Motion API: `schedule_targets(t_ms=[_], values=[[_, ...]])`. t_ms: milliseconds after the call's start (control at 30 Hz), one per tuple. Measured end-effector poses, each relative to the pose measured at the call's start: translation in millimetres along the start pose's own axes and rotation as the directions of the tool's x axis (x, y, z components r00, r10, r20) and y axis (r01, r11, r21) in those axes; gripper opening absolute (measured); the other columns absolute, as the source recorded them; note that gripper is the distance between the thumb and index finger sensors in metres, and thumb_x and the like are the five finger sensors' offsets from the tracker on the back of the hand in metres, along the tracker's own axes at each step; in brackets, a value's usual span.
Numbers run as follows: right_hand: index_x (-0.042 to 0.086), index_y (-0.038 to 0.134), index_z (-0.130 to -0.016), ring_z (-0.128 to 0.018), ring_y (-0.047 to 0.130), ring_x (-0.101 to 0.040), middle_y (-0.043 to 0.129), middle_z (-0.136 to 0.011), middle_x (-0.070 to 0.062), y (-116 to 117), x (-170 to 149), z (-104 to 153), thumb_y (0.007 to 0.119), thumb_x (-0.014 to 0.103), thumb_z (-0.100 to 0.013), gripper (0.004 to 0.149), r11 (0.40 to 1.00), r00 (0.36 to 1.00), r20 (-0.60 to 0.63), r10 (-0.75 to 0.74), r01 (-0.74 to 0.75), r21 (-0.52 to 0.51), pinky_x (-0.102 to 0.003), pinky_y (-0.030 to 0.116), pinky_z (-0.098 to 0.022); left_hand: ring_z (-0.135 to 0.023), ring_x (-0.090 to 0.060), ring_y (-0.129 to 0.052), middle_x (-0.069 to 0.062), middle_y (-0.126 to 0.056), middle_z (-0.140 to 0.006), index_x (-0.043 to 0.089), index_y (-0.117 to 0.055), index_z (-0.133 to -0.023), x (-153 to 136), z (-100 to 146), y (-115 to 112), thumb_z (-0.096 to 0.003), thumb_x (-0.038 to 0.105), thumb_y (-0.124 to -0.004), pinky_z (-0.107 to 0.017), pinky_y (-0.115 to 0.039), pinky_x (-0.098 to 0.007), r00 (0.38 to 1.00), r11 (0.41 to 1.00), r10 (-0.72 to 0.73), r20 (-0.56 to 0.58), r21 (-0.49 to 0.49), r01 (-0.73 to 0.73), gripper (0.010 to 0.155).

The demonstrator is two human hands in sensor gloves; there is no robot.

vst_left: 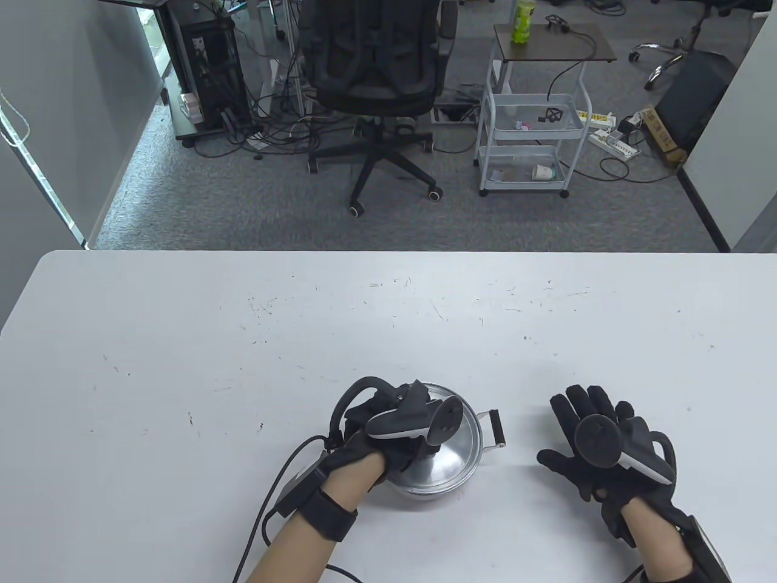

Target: Cover the pot

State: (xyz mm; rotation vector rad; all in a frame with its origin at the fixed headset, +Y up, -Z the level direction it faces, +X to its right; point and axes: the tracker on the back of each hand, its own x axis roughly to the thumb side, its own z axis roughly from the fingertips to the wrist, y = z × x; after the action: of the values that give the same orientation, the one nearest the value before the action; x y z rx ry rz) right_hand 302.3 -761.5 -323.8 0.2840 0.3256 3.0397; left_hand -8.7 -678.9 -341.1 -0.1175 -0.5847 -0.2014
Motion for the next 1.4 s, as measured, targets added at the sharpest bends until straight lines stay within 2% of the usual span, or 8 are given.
schedule_targets(t_ms=[100, 300, 467, 533, 633, 867, 1033, 1400], values=[[0.03, 0.039, -0.106, -0.108, 0.032, -0.043, 0.033, -0.117, -0.008, 0.0, 0.5, 0.1, 0.066, 0.075, -0.028, 0.094, 1.0, 1.0, -0.003, 0.002, -0.002, 0.002, -0.073, 0.029, -0.07, -0.069, -0.002, -0.103, 0.007, -0.093, -0.09, 0.032, -0.078, -0.096, -13.4, 11.6, 1.1, -0.0344, 0.059, -0.084, -0.065, -0.083, -0.039, 0.998, 0.995, 0.056, -0.03, 0.089, -0.053, 0.068], [0.03, 0.039, -0.106, -0.108, 0.031, -0.043, 0.033, -0.117, -0.008, -2.5, 1.7, 1.5, 0.066, 0.074, -0.028, 0.094, 1.0, 1.0, 0.006, -0.006, 0.006, -0.009, -0.073, 0.029, -0.07, -0.101, -0.025, -0.079, -0.001, -0.068, -0.113, 0.032, -0.059, -0.109, -59.3, 49.7, -7.9, -0.0381, 0.067, -0.071, -0.075, -0.069, -0.056, 0.98, 0.972, 0.079, -0.183, 0.232, -0.035, 0.08], [0.031, 0.039, -0.106, -0.108, 0.031, -0.043, 0.032, -0.117, -0.008, -0.7, 3.5, 0.5, 0.065, 0.074, -0.028, 0.093, 1.0, 1.0, 0.008, -0.001, 0.001, 0.004, -0.073, 0.028, -0.07, -0.111, -0.038, -0.063, -0.006, -0.054, -0.121, 0.033, -0.049, -0.115, -106.3, 89.8, -35.8, -0.0355, 0.076, -0.061, -0.076, -0.06, -0.064, 0.939, 0.977, 0.087, -0.333, 0.21, -0.016, 0.091], [0.031, 0.038, -0.106, -0.108, 0.031, -0.043, 0.032, -0.117, -0.008, 0.1, 4.2, 0.0, 0.065, 0.074, -0.028, 0.093, 1.0, 1.0, 0.008, -0.001, 0.001, 0.011, -0.073, 0.028, -0.07, -0.115, -0.043, -0.052, -0.008, -0.045, -0.126, 0.033, -0.042, -0.118, -119.6, 101.1, -51.5, -0.0338, 0.083, -0.052, -0.077, -0.055, -0.069, 0.939, 0.982, 0.136, -0.317, 0.171, -0.084, 0.099], [0.031, 0.038, -0.106, -0.108, 0.03, -0.043, 0.032, -0.117, -0.008, 0.8, 5.4, -0.2, 0.064, 0.075, -0.028, 0.093, 1.0, 1.0, 0.009, 0.001, -0.001, 0.016, -0.073, 0.028, -0.07, -0.117, -0.047, -0.04, -0.01, -0.035, -0.128, 0.032, -0.036, -0.12, -130.1, 110.2, -75.2, -0.0319, 0.085, -0.049, -0.077, -0.046, -0.073, 0.925, 0.978, 0.195, -0.327, 0.141, -0.156, 0.103], [0.031, 0.038, -0.106, -0.108, 0.03, -0.043, 0.032, -0.117, -0.008, 4.1, 5.9, -1.7, 0.064, 0.075, -0.028, 0.093, 0.999, 1.0, 0.005, 0.02, -0.021, 0.036, -0.073, 0.027, -0.07, -0.116, -0.051, -0.026, -0.011, -0.02, -0.127, 0.032, -0.026, -0.12, -140.9, 121.2, -119.8, -0.0301, 0.088, -0.044, -0.076, -0.039, -0.076, 0.919, 0.988, 0.155, -0.363, 0.044, -0.149, 0.108], [0.031, 0.038, -0.106, -0.108, 0.029, -0.043, 0.032, -0.117, -0.008, 4.5, 6.5, -2.2, 0.063, 0.075, -0.028, 0.093, 0.999, 1.0, -0.002, 0.026, -0.026, 0.043, -0.073, 0.027, -0.07, -0.114, -0.052, -0.019, -0.013, -0.013, -0.126, 0.032, -0.022, -0.12, -142.3, 129.2, -126.8, -0.03, 0.089, -0.045, -0.075, -0.033, -0.077, 0.914, 0.99, 0.13, -0.384, -0.001, -0.141, 0.109], [0.031, 0.039, -0.106, -0.108, 0.03, -0.043, 0.032, -0.117, -0.008, 1.7, 5.7, -0.9, 0.063, 0.075, -0.029, 0.092, 1.0, 1.0, -0.007, 0.018, -0.018, 0.025, -0.073, 0.027, -0.07, -0.113, -0.052, -0.011, -0.012, -0.006, -0.124, 0.036, -0.012, -0.117, -118.5, 116.2, -121.6, -0.0293, 0.09, -0.047, -0.075, -0.028, -0.078, 0.949, 0.994, 0.09, -0.304, -0.037, -0.106, 0.109]])
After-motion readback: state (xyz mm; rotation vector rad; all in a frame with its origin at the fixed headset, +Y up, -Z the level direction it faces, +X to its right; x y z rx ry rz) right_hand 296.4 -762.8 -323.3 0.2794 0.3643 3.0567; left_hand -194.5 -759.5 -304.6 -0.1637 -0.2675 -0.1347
